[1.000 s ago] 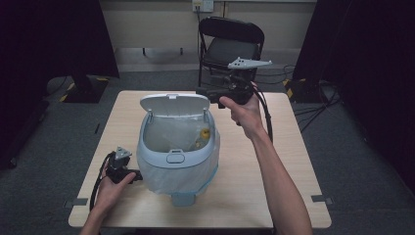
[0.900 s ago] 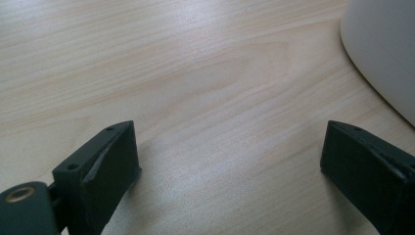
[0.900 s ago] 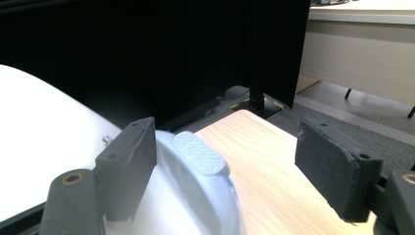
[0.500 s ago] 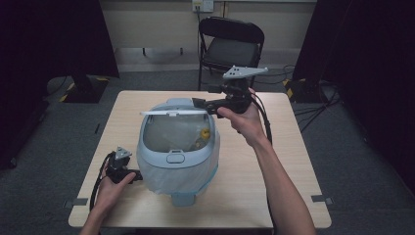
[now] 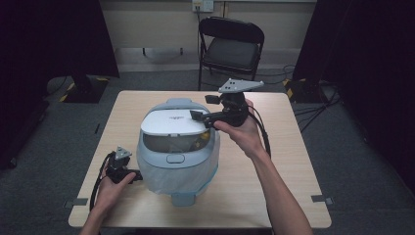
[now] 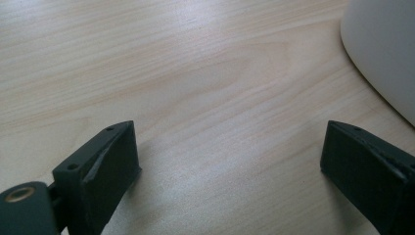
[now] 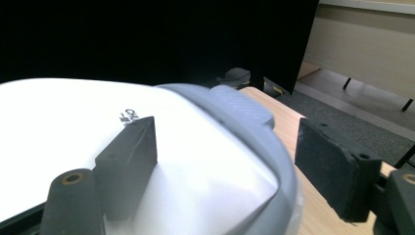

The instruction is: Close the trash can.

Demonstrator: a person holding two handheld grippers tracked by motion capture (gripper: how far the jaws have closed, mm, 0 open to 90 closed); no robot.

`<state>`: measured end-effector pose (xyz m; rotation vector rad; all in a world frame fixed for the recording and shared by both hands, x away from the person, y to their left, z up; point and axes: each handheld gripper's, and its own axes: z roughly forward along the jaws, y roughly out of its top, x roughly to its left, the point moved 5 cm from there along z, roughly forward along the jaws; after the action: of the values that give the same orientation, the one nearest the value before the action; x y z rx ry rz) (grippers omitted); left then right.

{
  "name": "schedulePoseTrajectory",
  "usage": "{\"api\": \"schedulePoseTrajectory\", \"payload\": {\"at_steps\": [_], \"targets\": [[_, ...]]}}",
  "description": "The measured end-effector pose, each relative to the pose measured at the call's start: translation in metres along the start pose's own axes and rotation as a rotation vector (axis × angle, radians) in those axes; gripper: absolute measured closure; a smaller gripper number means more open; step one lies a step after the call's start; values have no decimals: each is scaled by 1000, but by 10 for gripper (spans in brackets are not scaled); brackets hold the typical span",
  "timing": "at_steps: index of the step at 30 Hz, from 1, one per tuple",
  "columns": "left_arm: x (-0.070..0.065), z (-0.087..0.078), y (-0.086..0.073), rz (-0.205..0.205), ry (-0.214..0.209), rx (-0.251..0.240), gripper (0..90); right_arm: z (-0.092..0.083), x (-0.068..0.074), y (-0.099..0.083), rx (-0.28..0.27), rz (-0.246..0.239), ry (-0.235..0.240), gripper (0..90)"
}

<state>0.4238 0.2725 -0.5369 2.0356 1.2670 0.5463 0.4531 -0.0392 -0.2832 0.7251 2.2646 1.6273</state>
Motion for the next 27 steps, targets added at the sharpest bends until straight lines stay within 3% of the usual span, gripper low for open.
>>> {"api": "schedulePoseTrajectory", "payload": {"at_steps": [7, 17, 27], "targets": [[0, 0, 0, -1, -1, 0, 67, 2, 10, -4, 10, -14, 6, 228], [0, 0, 0, 0, -1, 0, 67, 10, 29, -14, 56, -28, 59, 178], [0, 0, 0, 0, -1, 0, 67, 11, 44, -17, 45, -55, 44, 174]]}}
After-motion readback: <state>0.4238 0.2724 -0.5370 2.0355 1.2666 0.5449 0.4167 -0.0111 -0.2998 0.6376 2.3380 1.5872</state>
